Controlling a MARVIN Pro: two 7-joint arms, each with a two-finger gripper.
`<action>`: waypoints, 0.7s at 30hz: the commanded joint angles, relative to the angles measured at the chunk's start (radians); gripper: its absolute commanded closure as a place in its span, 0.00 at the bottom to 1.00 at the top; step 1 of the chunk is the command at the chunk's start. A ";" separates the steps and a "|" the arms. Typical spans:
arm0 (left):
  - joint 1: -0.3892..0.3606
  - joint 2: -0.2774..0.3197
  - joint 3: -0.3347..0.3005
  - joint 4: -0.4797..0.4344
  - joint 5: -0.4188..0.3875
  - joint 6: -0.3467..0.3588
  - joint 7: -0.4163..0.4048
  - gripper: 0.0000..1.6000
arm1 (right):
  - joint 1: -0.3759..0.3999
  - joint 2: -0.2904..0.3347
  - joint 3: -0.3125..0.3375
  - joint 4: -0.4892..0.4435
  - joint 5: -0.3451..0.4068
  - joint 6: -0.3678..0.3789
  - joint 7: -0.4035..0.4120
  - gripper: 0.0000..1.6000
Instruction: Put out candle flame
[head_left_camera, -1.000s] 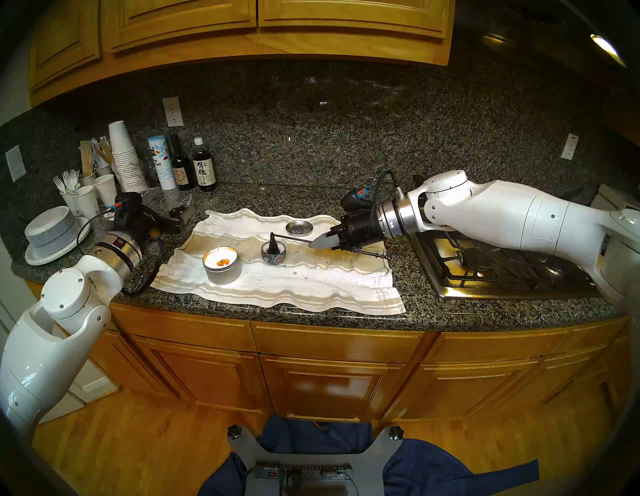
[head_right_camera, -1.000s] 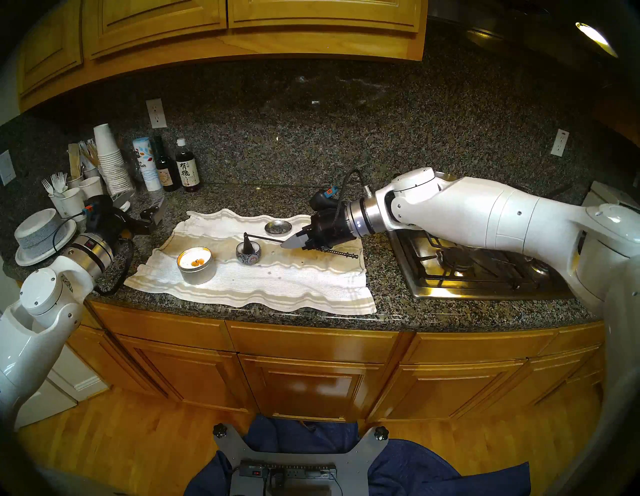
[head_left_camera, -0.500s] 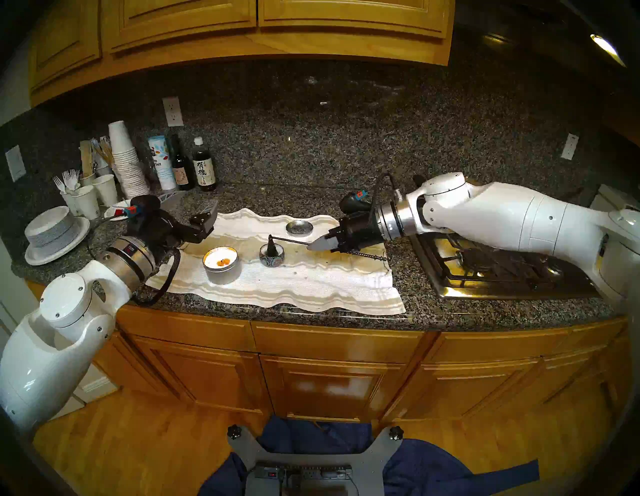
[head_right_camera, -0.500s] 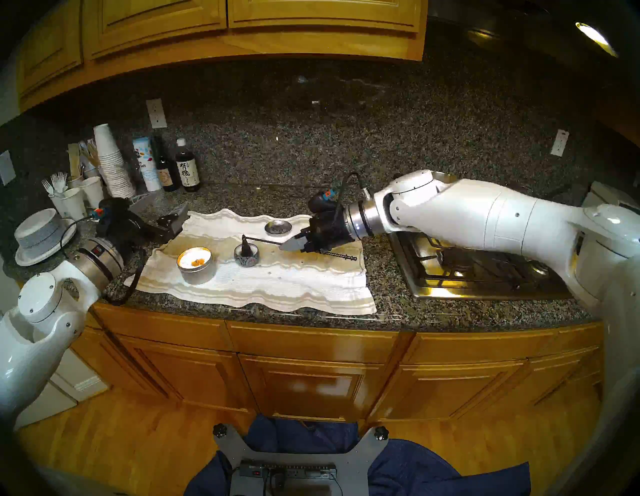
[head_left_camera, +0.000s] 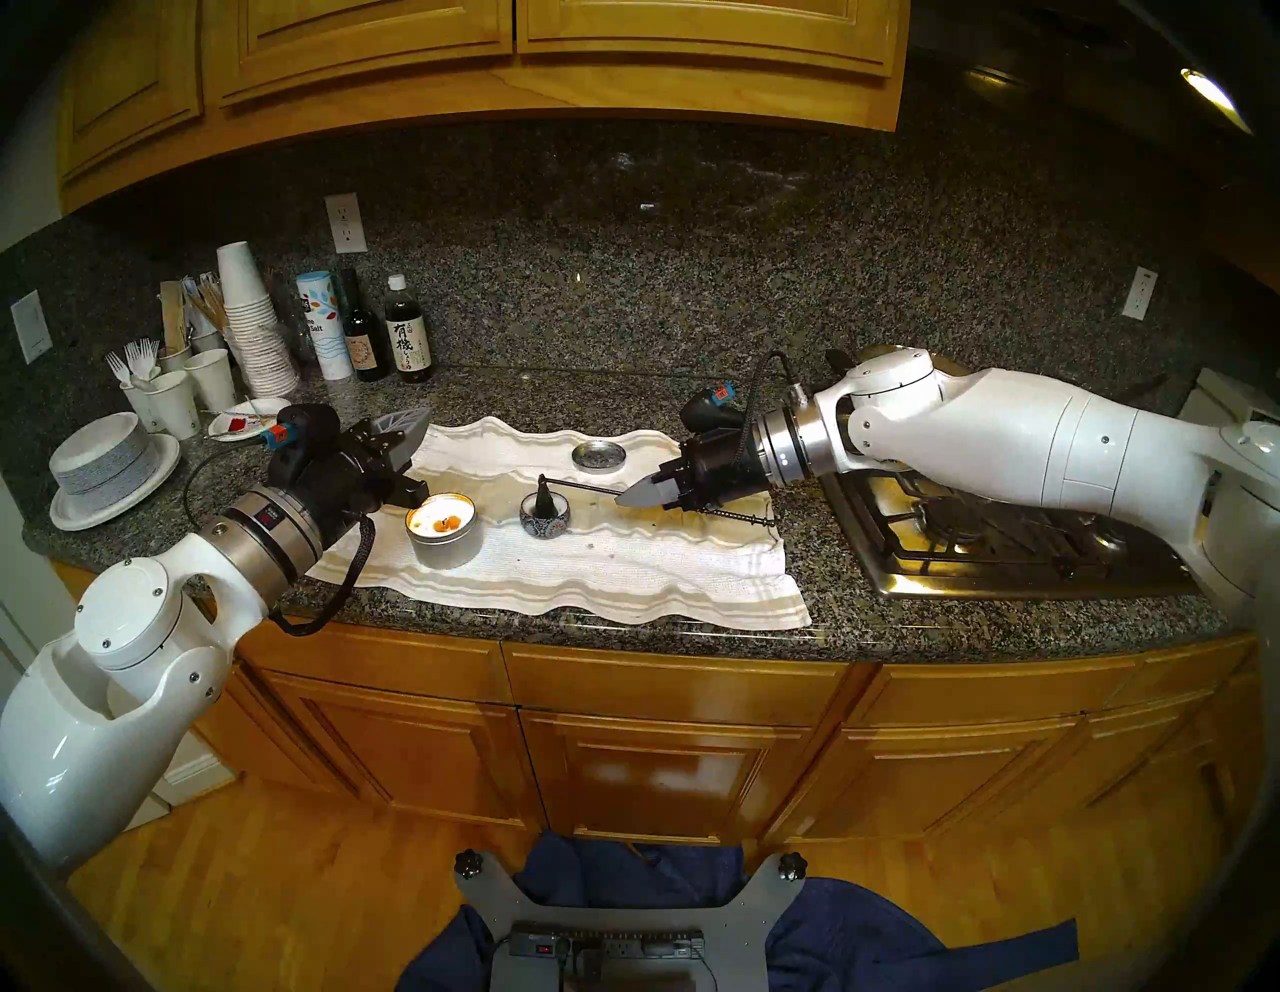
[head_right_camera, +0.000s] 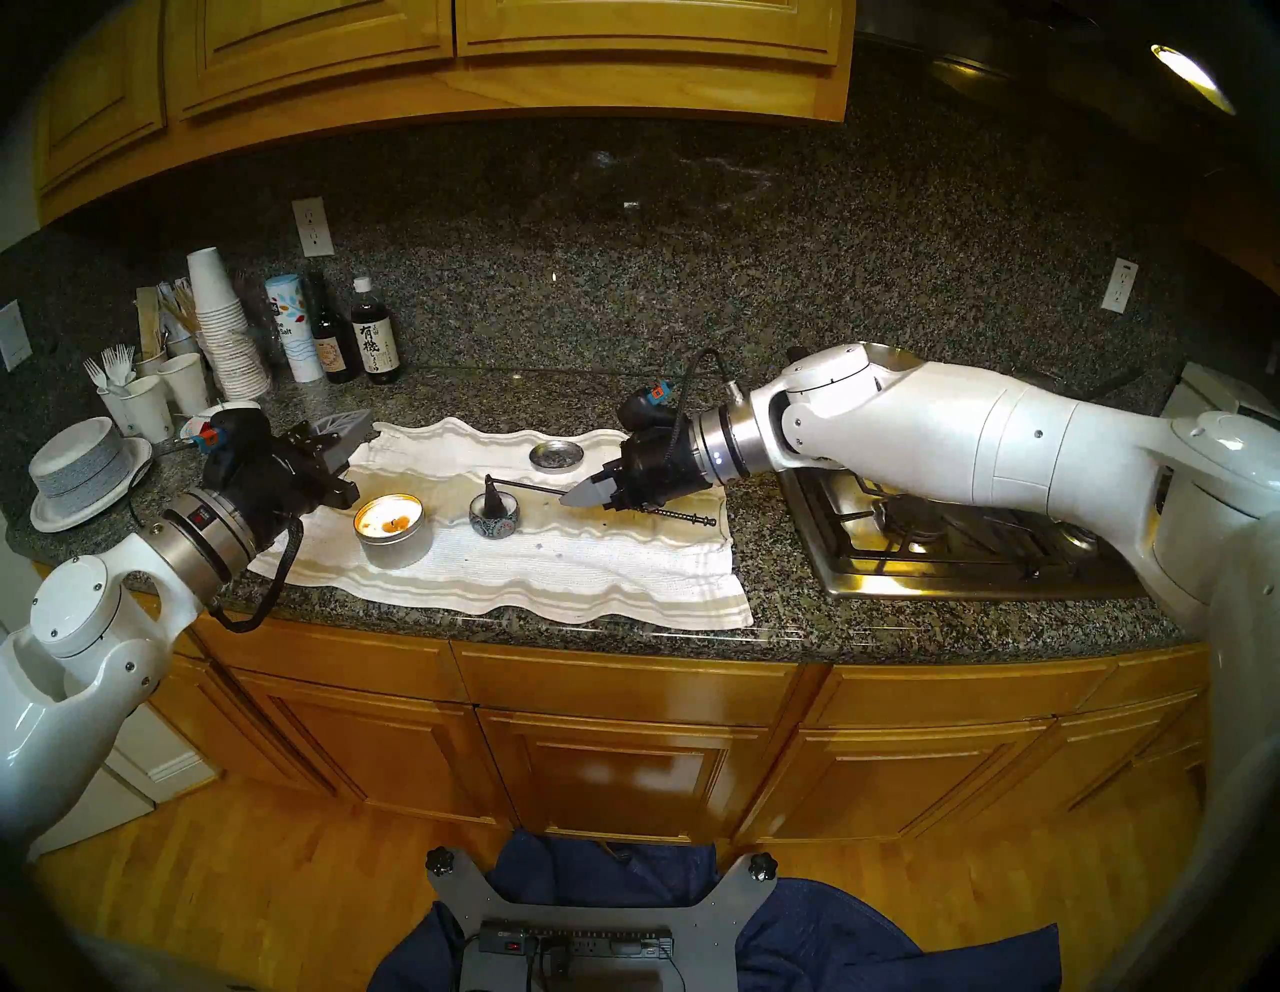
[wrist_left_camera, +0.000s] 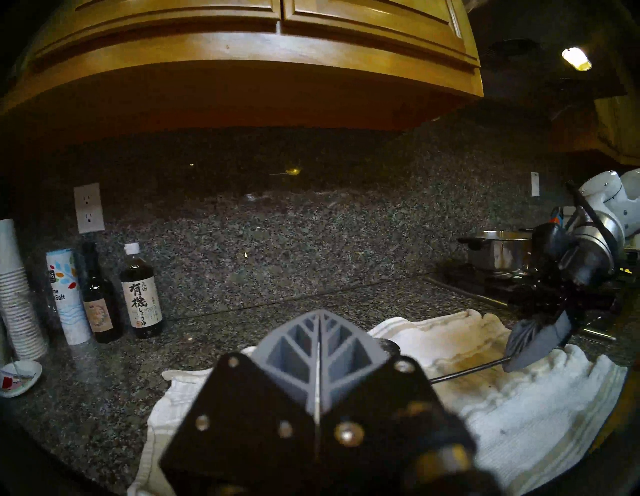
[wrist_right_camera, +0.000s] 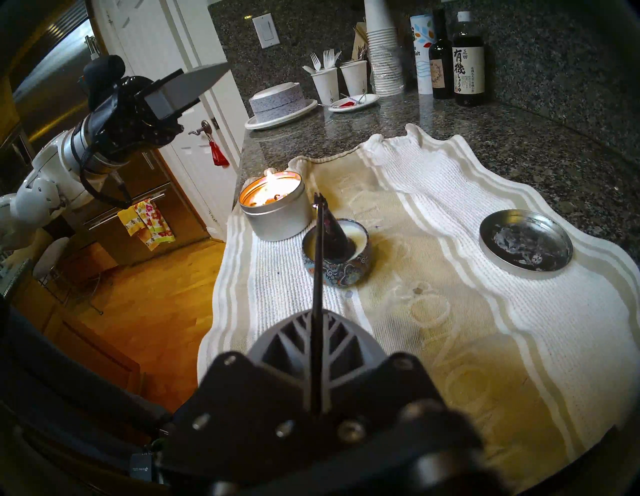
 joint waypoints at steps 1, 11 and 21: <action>-0.018 0.016 0.003 -0.032 -0.029 0.023 -0.018 1.00 | 0.033 0.004 0.032 0.001 0.007 -0.017 -0.004 1.00; -0.032 0.022 0.073 -0.035 -0.009 0.035 -0.019 1.00 | 0.031 0.001 0.030 0.007 0.007 -0.024 0.001 1.00; -0.062 0.022 0.158 -0.035 0.027 0.028 -0.009 1.00 | 0.029 -0.013 0.026 0.022 0.008 -0.025 0.006 1.00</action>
